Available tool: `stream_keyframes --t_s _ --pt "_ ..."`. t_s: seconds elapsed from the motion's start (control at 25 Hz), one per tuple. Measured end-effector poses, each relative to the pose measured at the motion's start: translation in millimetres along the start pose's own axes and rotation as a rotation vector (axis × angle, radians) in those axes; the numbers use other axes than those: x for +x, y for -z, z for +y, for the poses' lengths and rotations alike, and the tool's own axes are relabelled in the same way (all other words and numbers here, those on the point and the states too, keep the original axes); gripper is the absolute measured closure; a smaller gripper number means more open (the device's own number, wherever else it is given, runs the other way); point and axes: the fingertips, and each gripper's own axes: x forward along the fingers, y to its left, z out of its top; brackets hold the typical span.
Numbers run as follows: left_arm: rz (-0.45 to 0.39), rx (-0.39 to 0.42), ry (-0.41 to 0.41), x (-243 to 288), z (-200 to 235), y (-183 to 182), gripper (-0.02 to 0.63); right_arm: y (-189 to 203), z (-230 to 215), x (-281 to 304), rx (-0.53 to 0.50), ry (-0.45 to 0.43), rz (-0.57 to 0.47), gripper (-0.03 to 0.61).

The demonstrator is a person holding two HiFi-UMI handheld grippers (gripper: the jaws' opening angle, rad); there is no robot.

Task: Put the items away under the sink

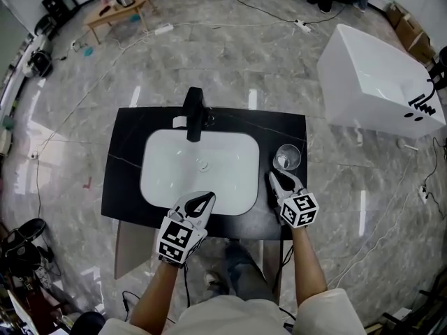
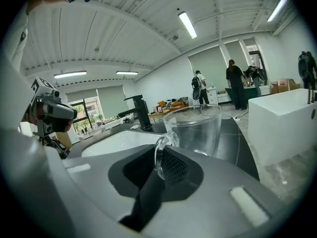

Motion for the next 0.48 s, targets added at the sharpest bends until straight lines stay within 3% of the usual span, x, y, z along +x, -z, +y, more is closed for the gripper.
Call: stream_keyframes --t_s 0.48 --pt "-0.037 -0.01 -0.022 -5 -5 -11 0.609 -8 12 -2 -0.037 -0.073 0.02 0.563"
